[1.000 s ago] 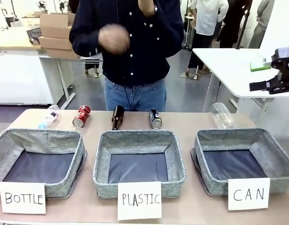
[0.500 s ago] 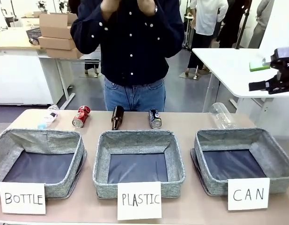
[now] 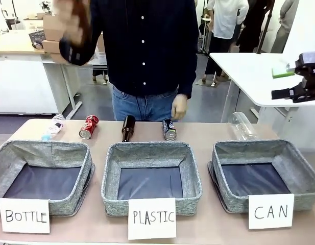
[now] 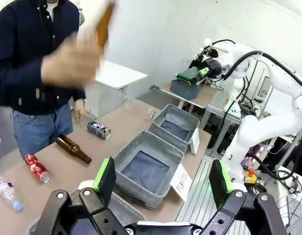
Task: Sort the can waste into the basket.
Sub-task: Pick up the can waste from the table and place it in the right Fabric basket.
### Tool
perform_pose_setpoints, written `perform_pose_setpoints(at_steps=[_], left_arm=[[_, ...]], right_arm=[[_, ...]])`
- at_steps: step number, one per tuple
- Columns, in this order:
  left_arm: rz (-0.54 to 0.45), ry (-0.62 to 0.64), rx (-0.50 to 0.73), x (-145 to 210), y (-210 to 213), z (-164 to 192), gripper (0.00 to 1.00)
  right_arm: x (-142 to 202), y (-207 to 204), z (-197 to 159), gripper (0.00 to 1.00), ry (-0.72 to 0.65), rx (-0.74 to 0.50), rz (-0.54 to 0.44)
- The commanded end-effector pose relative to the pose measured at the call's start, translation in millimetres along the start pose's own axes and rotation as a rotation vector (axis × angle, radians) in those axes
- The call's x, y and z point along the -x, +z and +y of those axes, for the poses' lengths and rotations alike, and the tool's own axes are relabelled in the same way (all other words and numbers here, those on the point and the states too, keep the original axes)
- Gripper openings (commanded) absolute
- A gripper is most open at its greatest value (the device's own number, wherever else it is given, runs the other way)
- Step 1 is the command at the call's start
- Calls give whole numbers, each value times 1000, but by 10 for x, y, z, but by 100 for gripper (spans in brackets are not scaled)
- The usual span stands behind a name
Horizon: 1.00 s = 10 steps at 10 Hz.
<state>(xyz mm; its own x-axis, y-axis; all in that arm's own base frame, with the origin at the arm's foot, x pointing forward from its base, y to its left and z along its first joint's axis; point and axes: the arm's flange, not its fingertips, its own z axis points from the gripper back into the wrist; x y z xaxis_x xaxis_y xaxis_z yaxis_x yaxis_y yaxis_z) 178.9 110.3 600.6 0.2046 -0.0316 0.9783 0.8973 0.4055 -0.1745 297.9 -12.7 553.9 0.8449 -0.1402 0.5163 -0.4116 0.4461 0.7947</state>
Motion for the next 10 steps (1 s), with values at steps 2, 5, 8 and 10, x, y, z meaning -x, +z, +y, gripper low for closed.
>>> perform_pose_setpoints(at_steps=[2,5,8,10], left_arm=[[-22,-24,13,-21,5,5,100],[-22,-24,13,-21,5,5,100],[-22,-24,13,-21,5,5,100],[-22,-24,13,-21,5,5,100]], right_arm=[[-31,-21,-3,100,26,-26,-14],[-31,-21,-3,100,26,-26,-14],[-31,-21,-3,100,26,-26,-14],[-31,-21,-3,100,26,-26,-14]])
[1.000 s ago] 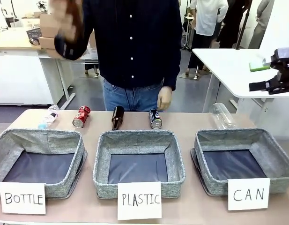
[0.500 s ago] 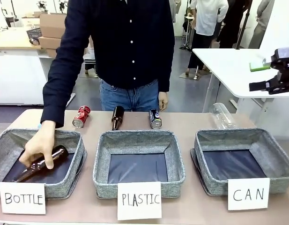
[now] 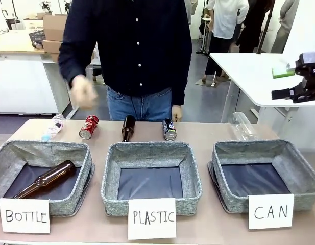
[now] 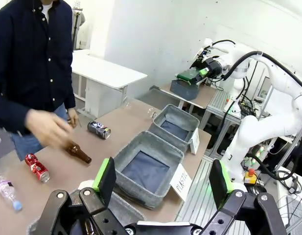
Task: Sort the can waste into the basket.
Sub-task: Pick up the can waste from the table and place it in the right Fabric basket.
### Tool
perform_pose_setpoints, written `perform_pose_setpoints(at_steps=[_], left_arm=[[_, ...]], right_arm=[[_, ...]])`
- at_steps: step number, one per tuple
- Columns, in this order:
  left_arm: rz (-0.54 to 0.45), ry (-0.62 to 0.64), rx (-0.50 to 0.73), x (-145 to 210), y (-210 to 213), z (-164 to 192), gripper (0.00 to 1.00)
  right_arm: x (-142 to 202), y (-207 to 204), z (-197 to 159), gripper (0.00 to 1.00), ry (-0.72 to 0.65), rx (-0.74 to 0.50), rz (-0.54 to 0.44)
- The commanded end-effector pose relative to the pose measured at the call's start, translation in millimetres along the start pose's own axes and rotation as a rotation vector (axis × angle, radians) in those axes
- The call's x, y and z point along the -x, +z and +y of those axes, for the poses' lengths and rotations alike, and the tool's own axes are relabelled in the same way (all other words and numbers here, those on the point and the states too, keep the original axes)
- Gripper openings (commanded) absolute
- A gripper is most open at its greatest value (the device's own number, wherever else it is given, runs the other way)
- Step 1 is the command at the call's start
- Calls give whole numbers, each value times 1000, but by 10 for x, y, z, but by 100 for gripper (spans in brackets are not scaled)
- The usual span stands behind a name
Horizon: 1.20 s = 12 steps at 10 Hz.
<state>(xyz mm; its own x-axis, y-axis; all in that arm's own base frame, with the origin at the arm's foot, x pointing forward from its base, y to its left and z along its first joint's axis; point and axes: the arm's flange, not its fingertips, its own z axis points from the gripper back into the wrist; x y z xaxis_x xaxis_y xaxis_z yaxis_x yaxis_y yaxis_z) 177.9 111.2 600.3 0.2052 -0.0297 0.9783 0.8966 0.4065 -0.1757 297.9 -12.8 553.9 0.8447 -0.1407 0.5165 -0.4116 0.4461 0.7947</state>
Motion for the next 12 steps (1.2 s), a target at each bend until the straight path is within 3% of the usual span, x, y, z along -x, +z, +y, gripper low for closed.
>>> perform_pose_setpoints(at_steps=[1,4,7,9,10,12], left_arm=[[0,0,0,0,0,0,100],[152,332,-133,-363,-418,397,100],[504,553,-348,-749,-1352,1136,100],[603,618,-489,-721,-2010,1670,100],[610,603,-658,-589,-2361,2019,100],[703,593,-749,-251,-2796,2465,100]], right_arm=[[-31,-22,-2,100,26,-26,-14],[-31,-22,-2,100,26,-26,-14],[-31,-22,-2,100,26,-26,-14],[-31,-22,-2,100,26,-26,-14],[-31,-22,-2,100,26,-26,-14],[-31,-22,-2,100,26,-26,-14]])
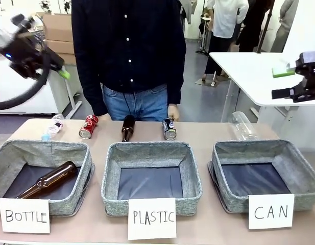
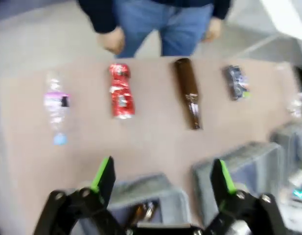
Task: Sort the can waste into the basket.
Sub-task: Pick up the can waste from the table and place it in the right Fabric basket.
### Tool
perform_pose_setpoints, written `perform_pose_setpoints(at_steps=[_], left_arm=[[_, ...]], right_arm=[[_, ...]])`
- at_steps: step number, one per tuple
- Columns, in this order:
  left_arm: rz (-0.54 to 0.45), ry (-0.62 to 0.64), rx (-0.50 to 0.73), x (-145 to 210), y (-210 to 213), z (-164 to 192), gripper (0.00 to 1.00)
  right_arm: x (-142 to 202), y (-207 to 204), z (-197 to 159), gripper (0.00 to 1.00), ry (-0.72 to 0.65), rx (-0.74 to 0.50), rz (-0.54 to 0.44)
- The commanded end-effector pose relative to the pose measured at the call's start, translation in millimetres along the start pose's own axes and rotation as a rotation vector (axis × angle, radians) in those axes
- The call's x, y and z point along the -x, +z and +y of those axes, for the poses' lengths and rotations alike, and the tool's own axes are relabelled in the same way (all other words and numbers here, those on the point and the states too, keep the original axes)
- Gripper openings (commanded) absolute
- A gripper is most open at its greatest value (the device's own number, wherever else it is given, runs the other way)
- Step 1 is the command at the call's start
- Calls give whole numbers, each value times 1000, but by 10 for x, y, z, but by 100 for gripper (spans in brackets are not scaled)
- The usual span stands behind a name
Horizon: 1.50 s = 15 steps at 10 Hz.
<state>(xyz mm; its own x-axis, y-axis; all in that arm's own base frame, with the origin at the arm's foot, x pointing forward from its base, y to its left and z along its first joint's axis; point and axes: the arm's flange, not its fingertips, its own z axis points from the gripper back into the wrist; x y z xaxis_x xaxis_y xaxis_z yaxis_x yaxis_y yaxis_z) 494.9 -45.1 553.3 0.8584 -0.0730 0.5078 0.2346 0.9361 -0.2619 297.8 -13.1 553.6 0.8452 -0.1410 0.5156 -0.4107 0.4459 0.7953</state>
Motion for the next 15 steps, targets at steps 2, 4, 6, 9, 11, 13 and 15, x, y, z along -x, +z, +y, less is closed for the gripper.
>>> perform_pose_setpoints(at_steps=[2,4,6,9,11,13,15], left_arm=[[357,194,366,-147,-578,40,100],[41,-15,-41,-49,-382,47,100],[116,6,51,-94,-669,26,100],[151,71,-170,-293,-1587,71,100],[224,36,-234,-481,-2153,193,100],[275,35,-274,-579,-2584,375,100],[341,43,-228,-589,-2776,471,100]], right_arm=[[-33,-24,2,100,27,-26,-14],[-33,-24,2,100,27,-26,-14],[-33,-24,2,100,27,-26,-14],[-33,-24,2,100,27,-26,-14],[-33,-24,2,100,27,-26,-14],[-33,-24,2,100,27,-26,-14],[-33,-24,2,100,27,-26,-14]])
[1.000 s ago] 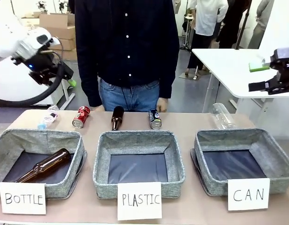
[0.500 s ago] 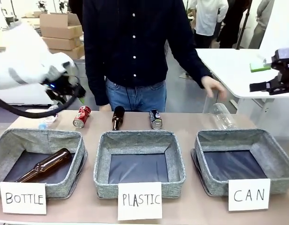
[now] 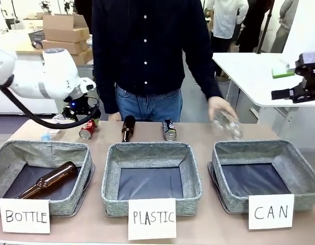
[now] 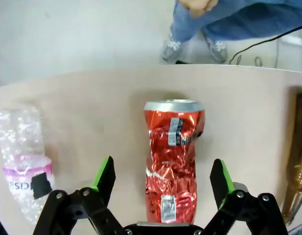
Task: Sort the can waste into the basket.
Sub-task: Pick up the can waste from the table and place it in the right Fabric basket.
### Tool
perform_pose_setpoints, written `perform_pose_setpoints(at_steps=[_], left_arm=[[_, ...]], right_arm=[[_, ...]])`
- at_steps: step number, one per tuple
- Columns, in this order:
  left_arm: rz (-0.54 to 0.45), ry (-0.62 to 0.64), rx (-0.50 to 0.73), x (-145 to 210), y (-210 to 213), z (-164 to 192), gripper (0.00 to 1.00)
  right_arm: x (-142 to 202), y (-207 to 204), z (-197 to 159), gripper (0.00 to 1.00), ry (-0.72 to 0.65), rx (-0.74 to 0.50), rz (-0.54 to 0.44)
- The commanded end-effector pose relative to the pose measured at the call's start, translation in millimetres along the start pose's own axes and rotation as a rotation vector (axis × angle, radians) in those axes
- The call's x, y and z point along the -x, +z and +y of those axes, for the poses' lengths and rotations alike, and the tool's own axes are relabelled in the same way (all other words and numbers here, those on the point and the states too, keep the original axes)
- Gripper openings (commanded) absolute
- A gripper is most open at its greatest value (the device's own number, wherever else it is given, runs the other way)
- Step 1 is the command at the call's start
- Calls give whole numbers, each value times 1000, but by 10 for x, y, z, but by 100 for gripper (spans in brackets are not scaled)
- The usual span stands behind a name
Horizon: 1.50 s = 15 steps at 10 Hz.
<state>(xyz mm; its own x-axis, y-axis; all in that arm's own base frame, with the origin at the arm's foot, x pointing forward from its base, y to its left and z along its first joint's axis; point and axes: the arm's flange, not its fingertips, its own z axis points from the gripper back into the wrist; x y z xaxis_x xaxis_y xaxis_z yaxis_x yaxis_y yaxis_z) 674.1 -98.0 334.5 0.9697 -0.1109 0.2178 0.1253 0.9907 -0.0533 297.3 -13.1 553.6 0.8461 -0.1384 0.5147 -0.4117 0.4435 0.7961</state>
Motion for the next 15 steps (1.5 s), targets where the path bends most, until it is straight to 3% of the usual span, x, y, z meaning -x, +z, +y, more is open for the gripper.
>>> perform_pose_setpoints(at_steps=[1,4,5,6,7,8,11,12,15], left_arm=[[40,-1,23,-109,18,-14,100],[82,17,20,-120,-98,54,100],[78,18,5,-114,-123,57,65],[84,10,1,-108,-140,44,42],[87,11,-3,-100,-154,28,7],[96,16,-3,-90,-165,23,0],[98,22,0,-55,-168,2,4],[93,24,14,-28,-134,-9,0],[76,19,47,91,29,2,0]], right_arm=[[-37,-25,-1,100,27,-24,-17],[-37,-25,-1,100,27,-24,-17],[-37,-25,-1,100,27,-24,-17],[-37,-25,-1,100,27,-24,-17],[-37,-25,-1,100,27,-24,-17],[-37,-25,-1,100,27,-24,-17],[-37,-25,-1,100,27,-24,-17],[-37,-25,-1,100,27,-24,-17],[-37,-25,-1,100,27,-24,-17]])
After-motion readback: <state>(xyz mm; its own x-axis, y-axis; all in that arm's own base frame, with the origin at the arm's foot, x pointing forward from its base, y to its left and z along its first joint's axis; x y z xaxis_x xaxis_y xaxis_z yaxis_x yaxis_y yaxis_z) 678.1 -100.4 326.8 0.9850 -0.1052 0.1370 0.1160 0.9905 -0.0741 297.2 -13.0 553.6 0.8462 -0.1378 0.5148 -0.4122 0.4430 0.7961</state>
